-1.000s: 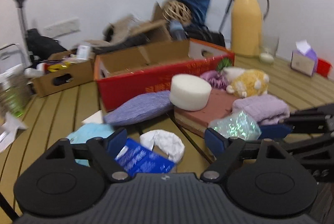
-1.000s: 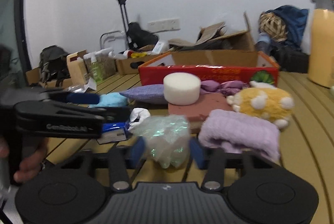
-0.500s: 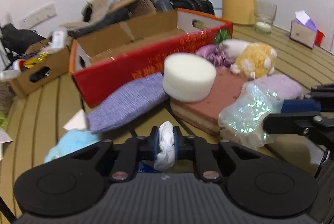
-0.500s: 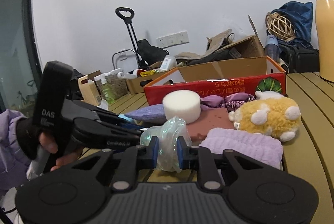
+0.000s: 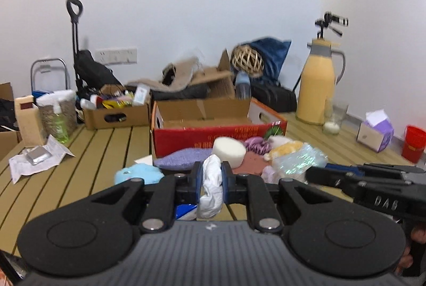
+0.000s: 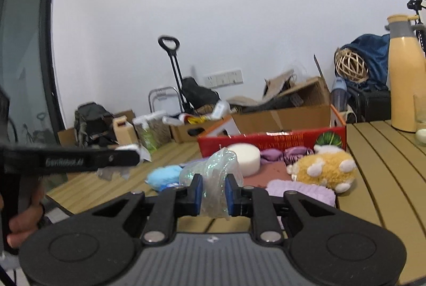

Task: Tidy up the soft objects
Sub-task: 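Carry the white cloth and plastic bag into the cardboard box while both grippers open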

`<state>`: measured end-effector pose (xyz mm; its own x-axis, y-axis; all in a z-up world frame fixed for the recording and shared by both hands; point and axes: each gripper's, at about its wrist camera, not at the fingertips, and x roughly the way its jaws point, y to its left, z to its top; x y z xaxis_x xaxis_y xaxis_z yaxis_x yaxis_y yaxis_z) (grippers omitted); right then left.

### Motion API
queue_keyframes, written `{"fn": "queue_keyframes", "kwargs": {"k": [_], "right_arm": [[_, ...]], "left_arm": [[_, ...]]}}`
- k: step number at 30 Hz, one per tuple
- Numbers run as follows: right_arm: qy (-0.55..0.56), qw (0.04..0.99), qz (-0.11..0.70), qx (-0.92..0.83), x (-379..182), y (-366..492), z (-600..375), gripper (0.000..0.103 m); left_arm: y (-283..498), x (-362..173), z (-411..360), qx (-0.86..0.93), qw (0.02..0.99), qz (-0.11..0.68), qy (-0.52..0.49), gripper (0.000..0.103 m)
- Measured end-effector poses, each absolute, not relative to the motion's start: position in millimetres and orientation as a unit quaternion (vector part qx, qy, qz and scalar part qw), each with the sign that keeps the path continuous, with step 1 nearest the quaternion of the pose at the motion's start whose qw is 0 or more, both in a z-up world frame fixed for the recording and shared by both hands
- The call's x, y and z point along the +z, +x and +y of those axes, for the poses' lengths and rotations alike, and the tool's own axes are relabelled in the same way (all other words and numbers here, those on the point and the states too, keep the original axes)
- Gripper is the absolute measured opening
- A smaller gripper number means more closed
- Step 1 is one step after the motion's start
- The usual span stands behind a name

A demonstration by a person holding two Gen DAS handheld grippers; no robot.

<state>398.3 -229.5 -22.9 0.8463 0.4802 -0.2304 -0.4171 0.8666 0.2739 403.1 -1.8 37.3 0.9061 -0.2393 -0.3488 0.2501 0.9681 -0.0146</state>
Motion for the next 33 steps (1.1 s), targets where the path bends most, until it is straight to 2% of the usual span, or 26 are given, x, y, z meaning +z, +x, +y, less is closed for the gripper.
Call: {"fn": "queue_keyframes", "kwargs": {"k": [5, 11, 15, 19, 26, 29, 30, 31, 33], "right_arm": [[0.116, 0.959, 0.129, 0.225, 7.9, 386.7, -245.6, 0.017], [0.109, 0.962, 0.130, 0.212, 41.6, 437.4, -265.7, 0.017], [0.122, 0.956, 0.174, 0.201, 59.3, 530.8, -287.2, 0.017], [0.129, 0.943, 0.236, 0.195, 67.2, 639.6, -284.0, 0.018], [0.146, 0.902, 0.351, 0.207, 22.4, 816.5, -223.4, 0.019], [0.152, 0.883, 0.392, 0.210, -5.1, 867.8, -199.3, 0.022], [0.162, 0.875, 0.405, 0.211, -14.0, 883.1, -194.2, 0.024], [0.173, 0.869, 0.413, 0.209, -21.1, 890.1, -191.5, 0.024], [0.197, 0.858, 0.429, 0.202, -36.1, 905.2, -187.6, 0.029]], "left_arm": [[402.9, 51.7, 4.8, -0.113, 0.981, 0.157, -0.008, 0.015], [484.9, 73.5, 4.8, -0.087, 0.984, 0.155, -0.028, 0.016], [585.6, 83.9, 6.0, -0.085, 0.978, 0.188, -0.043, 0.017], [695.5, 69.8, 7.6, -0.084, 0.966, 0.239, -0.041, 0.018], [836.8, 14.8, -0.3, -0.066, 0.939, 0.336, -0.010, 0.020], [867.4, -7.0, 2.4, -0.047, 0.928, 0.370, -0.006, 0.035], [875.2, -10.2, 5.0, -0.041, 0.926, 0.375, -0.009, 0.047], [882.0, -12.3, 8.1, -0.046, 0.925, 0.378, -0.017, 0.051], [888.0, -12.2, 13.0, -0.043, 0.923, 0.381, -0.026, 0.051]]}}
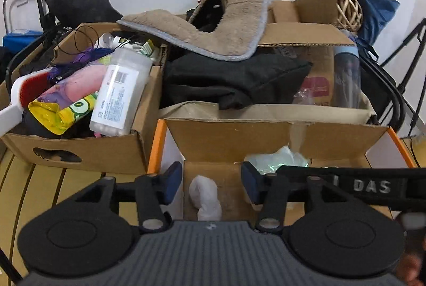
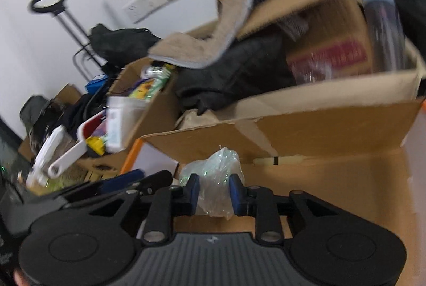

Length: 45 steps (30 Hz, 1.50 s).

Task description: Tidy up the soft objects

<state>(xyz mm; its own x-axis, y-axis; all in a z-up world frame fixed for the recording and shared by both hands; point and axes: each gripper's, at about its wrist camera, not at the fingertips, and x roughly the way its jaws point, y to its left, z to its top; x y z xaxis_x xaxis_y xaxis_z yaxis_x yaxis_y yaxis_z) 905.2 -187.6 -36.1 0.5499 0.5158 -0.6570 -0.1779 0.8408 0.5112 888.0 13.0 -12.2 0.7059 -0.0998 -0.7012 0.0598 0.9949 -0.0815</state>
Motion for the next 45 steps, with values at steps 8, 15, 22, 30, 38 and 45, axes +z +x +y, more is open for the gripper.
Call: {"fn": "queue_keyframes", "kwargs": {"k": [8, 15, 22, 30, 38, 45], "right_arm": [[0.283, 0.826, 0.449, 0.189, -60.2, 922.7, -202.1, 0.071], [0.228, 0.863, 0.410, 0.186, 14.0, 874.5, -209.7, 0.073], [0.177, 0.904, 0.347, 0.178, 123.1, 779.2, -234.5, 0.076], [0.127, 0.938, 0.264, 0.188, 170.7, 632.4, -253.5, 0.080], [0.064, 0.969, 0.152, 0.184, 108.5, 440.8, -254.7, 0.087], [0.044, 0.982, 0.127, 0.133, 35.9, 324.8, -246.5, 0.089]], "left_arm": [[870.3, 11.5, 36.6, -0.044, 0.925, 0.372, -0.072, 0.068], [812.7, 79.1, 46.2, -0.038, 0.939, 0.340, -0.045, 0.082], [708.8, 155.9, 62.4, -0.037, 0.956, 0.289, -0.015, 0.090], [539.0, 163.8, 64.6, -0.029, 0.985, 0.168, 0.003, 0.100], [364.0, 93.0, 45.4, -0.033, 0.996, 0.073, 0.040, 0.103], [297.3, 27.8, 34.7, -0.057, 0.989, 0.135, 0.014, 0.103]]}}
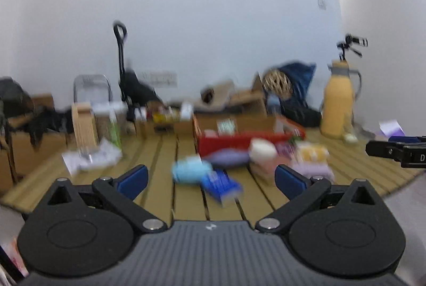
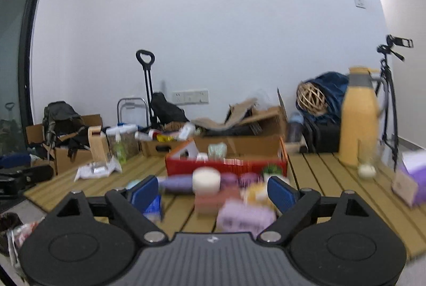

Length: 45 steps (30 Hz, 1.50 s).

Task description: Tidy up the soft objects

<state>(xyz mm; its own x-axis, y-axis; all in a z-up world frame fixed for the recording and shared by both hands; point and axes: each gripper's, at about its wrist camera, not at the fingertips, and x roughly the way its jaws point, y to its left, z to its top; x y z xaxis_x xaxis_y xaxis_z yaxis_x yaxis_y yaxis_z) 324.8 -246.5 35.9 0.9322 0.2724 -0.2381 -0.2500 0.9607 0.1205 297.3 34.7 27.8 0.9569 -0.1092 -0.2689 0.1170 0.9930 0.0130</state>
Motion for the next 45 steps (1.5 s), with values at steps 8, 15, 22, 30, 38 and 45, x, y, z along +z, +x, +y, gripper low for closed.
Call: {"fn": "queue_keyframes", "kwargs": {"k": [8, 15, 22, 30, 38, 45], "right_arm": [[0.025, 0.980, 0.146, 0.130, 10.7, 307.2, -230.8, 0.089], [0.040, 0.964, 0.193, 0.178, -11.1, 347.6, -206.9, 0.083], [-0.036, 0.947, 0.234, 0.218, -34.2, 423.9, -125.1, 0.076], [-0.095, 0.926, 0.262, 0.254, -61.3, 491.7, -71.5, 0.056], [0.008, 0.941, 0.266, 0.211, -54.9, 495.2, -146.1, 0.056], [0.162, 0.911, 0.298, 0.234, -71.8, 533.5, -159.1, 0.031]], "left_arm": [[318.4, 8.2, 37.6, -0.057, 0.985, 0.160, 0.006, 0.103], [374.3, -15.6, 49.7, -0.043, 0.980, 0.193, -0.019, 0.103], [437.4, -28.4, 89.4, 0.006, 0.974, 0.223, -0.047, 0.103], [480.4, -44.2, 96.8, -0.010, 0.966, 0.252, -0.060, 0.103], [517.8, -54.6, 71.2, -0.133, 0.940, 0.294, -0.113, 0.077], [546.8, -64.3, 65.4, -0.163, 0.916, 0.324, -0.172, 0.038]]}}
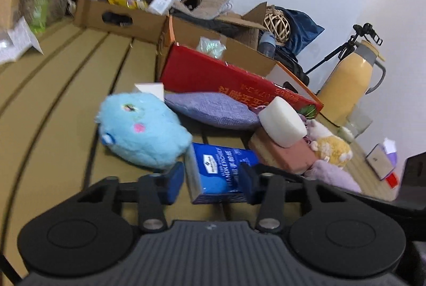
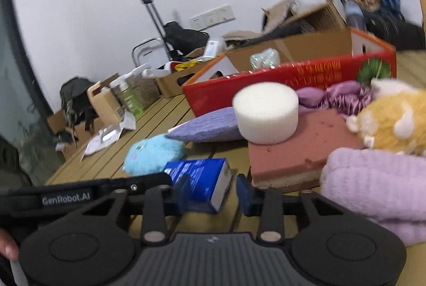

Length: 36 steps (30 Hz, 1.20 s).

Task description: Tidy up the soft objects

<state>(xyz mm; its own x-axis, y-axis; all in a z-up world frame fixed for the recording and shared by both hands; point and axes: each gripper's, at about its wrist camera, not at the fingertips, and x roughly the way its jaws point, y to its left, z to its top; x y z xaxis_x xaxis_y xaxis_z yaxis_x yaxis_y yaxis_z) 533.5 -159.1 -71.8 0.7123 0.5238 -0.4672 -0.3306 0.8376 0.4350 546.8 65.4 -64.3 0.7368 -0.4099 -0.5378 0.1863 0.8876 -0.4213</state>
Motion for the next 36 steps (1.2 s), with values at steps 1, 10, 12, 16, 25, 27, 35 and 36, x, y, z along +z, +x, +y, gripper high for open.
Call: {"fn": "queue_keyframes", "kwargs": {"k": [1, 10, 12, 16, 25, 27, 35, 36], "right_arm": [[0.173, 0.908, 0.302, 0.235, -74.0, 537.3, -158.8, 0.031], [0.196, 0.898, 0.305, 0.248, -69.2, 526.9, -160.3, 0.026], [0.194, 0.902, 0.296, 0.246, -60.4, 508.2, -164.1, 0.026], [0.194, 0.910, 0.278, 0.238, -42.5, 471.0, -176.6, 0.026], [0.210, 0.922, 0.233, 0.226, -5.7, 438.3, -212.9, 0.026], [0.207, 0.926, 0.223, 0.223, 7.1, 453.1, -222.0, 0.026], [0.200, 0.932, 0.230, 0.197, 55.9, 608.9, -271.1, 0.026], [0.204, 0.930, 0.241, 0.189, 57.8, 637.1, -278.9, 0.026]], "left_arm": [[549.2, -66.8, 64.7, -0.165, 0.913, 0.328, -0.178, 0.037], [507.0, -44.7, 60.8, -0.153, 0.914, 0.317, -0.200, 0.029], [489.8, -36.5, 55.6, -0.155, 0.917, 0.309, -0.200, 0.029], [462.8, -20.8, 43.7, -0.171, 0.920, 0.294, -0.193, 0.028], [465.0, 23.4, 13.1, -0.199, 0.927, 0.262, -0.182, 0.028], [493.6, 39.0, 3.7, -0.208, 0.926, 0.258, -0.182, 0.028], [685.5, 75.1, -50.0, -0.220, 0.904, 0.303, -0.206, 0.029], [709.0, 72.8, -57.7, -0.219, 0.903, 0.312, -0.198, 0.029]]}}
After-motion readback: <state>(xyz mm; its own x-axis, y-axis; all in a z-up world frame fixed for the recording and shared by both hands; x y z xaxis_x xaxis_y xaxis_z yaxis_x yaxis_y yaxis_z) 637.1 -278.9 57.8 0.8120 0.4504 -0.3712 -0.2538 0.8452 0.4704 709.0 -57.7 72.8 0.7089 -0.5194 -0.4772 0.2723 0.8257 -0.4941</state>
